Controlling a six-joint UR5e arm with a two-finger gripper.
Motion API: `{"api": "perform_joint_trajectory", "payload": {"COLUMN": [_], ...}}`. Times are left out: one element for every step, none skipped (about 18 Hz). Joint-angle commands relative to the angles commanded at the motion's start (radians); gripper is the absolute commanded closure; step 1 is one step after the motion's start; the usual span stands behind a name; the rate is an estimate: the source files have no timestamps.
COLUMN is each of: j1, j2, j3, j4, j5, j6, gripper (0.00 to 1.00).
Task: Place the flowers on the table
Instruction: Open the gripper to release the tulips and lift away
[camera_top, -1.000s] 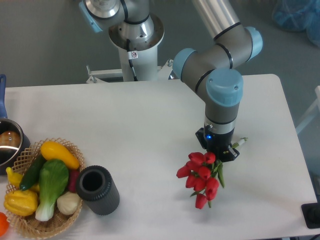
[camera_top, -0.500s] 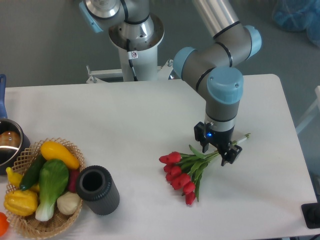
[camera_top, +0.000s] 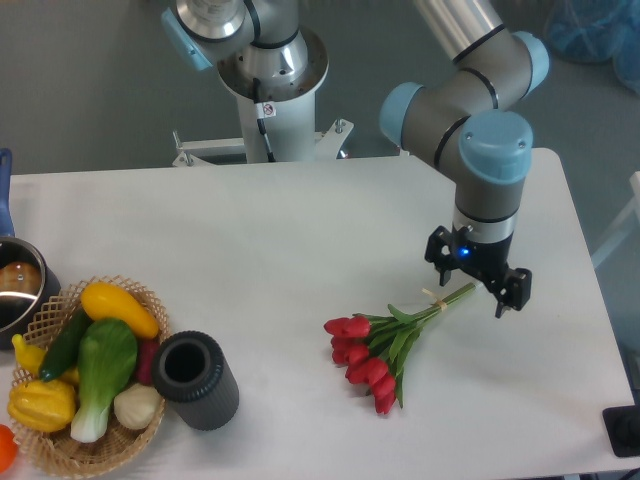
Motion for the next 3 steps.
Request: {"api": "perform_joint_trajectory", "payload": {"j1": [0.000, -0.002, -0.003], "j2": [0.000, 0.000, -0.002], "j3": [-0.005, -0.006, -0.006], "j4": [-0.002, 0.000, 0.000], "j5": [0.000, 0.002, 0.005], "j6": [0.000, 0.000, 0.000], "gripper": [0.00, 0.00, 0.00]}}
